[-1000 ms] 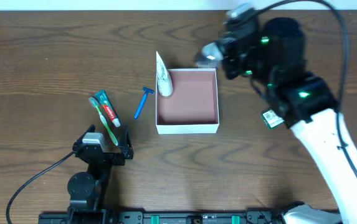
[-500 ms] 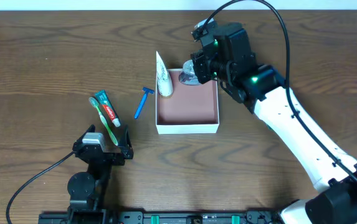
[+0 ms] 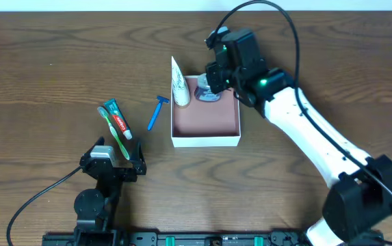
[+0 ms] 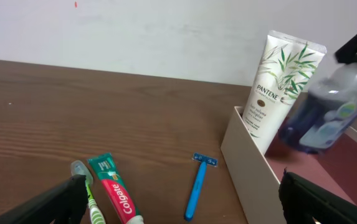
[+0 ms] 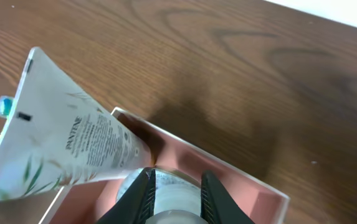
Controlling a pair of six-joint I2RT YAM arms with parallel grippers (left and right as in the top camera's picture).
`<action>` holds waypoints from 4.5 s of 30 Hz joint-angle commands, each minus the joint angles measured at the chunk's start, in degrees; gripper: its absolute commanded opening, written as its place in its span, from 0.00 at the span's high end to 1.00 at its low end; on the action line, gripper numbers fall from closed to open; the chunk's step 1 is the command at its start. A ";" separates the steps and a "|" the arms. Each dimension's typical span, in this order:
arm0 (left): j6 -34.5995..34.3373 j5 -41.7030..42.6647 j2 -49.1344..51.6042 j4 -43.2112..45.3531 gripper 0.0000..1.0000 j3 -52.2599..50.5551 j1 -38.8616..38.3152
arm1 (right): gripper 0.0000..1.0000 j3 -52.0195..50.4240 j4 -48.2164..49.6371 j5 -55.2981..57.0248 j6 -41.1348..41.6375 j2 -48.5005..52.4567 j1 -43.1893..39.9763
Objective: Pack container
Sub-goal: 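Carry the soap bottle over the box beside the tube, then lower the soap bottle into the box and open the right gripper, then move the right gripper to the green-and-white soap box and grasp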
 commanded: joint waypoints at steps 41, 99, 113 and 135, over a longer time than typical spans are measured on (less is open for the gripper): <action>0.37 0.68 0.02 -2.08 0.02 -0.92 0.17 | 0.99 0.98 6.38 0.04 -3.52 7.41 2.40; 0.39 0.68 0.02 -2.08 0.02 -0.92 0.20 | 0.33 12.07 -51.80 11.02 26.56 -8.74 -29.46; 0.37 0.68 0.02 -2.08 0.02 -0.92 0.20 | 0.38 -18.80 -26.01 9.53 35.17 -8.70 -34.01; 0.37 0.68 0.02 -2.05 0.02 -0.92 0.17 | 0.40 -39.12 -1.05 8.17 41.13 -8.57 -34.01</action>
